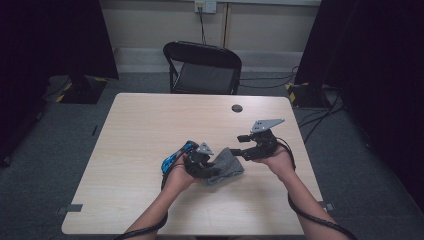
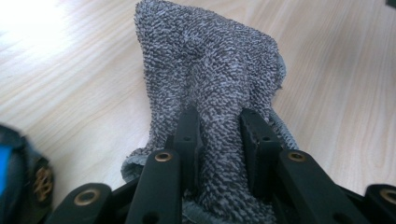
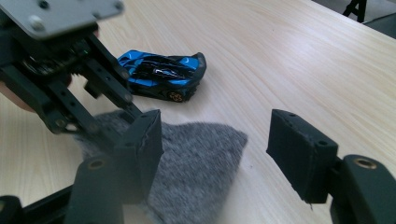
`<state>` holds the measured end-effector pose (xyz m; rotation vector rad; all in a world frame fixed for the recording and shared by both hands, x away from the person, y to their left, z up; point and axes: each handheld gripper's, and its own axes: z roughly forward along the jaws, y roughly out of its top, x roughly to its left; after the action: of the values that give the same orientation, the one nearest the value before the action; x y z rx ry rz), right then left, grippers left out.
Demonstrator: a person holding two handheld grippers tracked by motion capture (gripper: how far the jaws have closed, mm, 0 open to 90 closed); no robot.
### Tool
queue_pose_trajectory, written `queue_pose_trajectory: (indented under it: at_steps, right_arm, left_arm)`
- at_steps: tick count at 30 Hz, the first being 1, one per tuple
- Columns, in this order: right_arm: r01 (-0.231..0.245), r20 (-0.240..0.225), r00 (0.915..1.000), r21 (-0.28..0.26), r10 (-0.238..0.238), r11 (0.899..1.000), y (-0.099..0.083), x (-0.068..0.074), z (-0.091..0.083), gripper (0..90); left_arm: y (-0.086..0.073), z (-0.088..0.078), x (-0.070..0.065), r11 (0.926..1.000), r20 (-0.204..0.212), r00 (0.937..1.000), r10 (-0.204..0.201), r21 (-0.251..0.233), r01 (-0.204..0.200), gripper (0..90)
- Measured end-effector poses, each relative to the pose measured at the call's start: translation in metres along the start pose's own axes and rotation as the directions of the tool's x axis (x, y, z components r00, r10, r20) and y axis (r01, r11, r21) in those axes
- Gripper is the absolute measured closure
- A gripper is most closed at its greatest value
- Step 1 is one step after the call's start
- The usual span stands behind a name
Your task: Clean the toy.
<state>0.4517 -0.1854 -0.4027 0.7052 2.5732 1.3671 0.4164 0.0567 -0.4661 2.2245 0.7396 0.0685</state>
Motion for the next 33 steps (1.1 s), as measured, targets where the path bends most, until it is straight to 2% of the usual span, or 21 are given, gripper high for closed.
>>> queue_pose_trajectory:
  at_steps: [4, 11, 12, 13, 15, 16, 20, 22, 24, 28, 31, 33]
  right_arm:
    - [0.010, -0.006, 0.9999, 0.012, -0.010, 1.000, -0.007, 0.004, 0.003, 37.7]
    - [0.017, -0.011, 0.9998, 0.038, -0.017, 0.999, -0.025, 0.004, 0.010, 37.4]
    - [0.015, -0.014, 0.9998, 0.041, -0.015, 0.999, -0.030, 0.003, 0.011, 37.6]
    - [0.015, -0.014, 0.9998, 0.041, -0.015, 0.999, -0.030, 0.003, 0.011, 37.6]
    - [0.019, -0.014, 0.9997, 0.042, -0.018, 0.999, -0.033, 0.004, 0.014, 37.6]
    - [0.017, -0.018, 0.9997, 0.041, -0.016, 0.999, -0.035, 0.004, 0.015, 37.5]
    - [0.029, -0.037, 0.9990, 0.058, -0.027, 0.998, -0.040, 0.007, 0.026, 36.8]
    - [0.043, -0.042, 0.9983, 0.071, -0.040, 0.997, -0.043, 0.009, 0.034, 36.4]
    - [0.046, -0.046, 0.9980, 0.084, -0.042, 0.995, -0.046, 0.010, 0.040, 36.3]
    - [0.043, -0.057, 0.9976, 0.094, -0.038, 0.995, -0.055, 0.012, 0.050, 35.6]
    - [0.054, -0.050, 0.9976, 0.118, -0.048, 0.992, -0.060, 0.013, 0.055, 35.0]
    - [0.059, -0.043, 0.9976, 0.125, -0.054, 0.990, -0.063, 0.015, 0.056, 34.4]
  left_arm:
    - [0.004, 0.010, -0.002, 0.9997, -0.001, 0.9999, 0.017, 0.016, -0.017, 70.5]
    - [0.011, 0.025, -0.003, 0.9981, 0.035, 0.9977, 0.058, 0.018, -0.059, 67.6]
    - [0.011, 0.027, -0.003, 0.9977, 0.039, 0.9970, 0.066, 0.013, -0.067, 61.2]
    - [0.011, 0.028, -0.002, 0.9969, 0.036, 0.9963, 0.079, 0.002, -0.079, 61.2]
    - [0.011, 0.028, -0.002, 0.9969, 0.031, 0.9968, 0.074, -0.028, -0.073, 48.4]
    - [0.010, 0.026, -0.002, 0.9975, 0.030, 0.9976, 0.062, -0.036, -0.061, 47.2]
    - [0.007, 0.010, 0.002, 0.9961, 0.013, 0.9982, 0.059, -0.067, -0.058, 40.0]
    - [0.005, -0.002, 0.008, 0.9950, -0.015, 0.9973, 0.071, -0.069, -0.072, 37.3]
    - [0.003, -0.013, 0.014, 0.9948, -0.044, 0.9970, 0.064, -0.076, -0.068, 34.9]
    - [-0.007, -0.040, 0.035, 0.9950, -0.115, 0.9933, 0.005, -0.099, -0.016, 33.2]
    - [-0.018, -0.051, 0.049, 0.9954, -0.182, 0.9829, -0.031, -0.095, 0.014, 29.1]
    - [-0.024, -0.055, 0.057, 0.9955, -0.228, 0.9730, -0.038, -0.093, 0.017, 28.8]
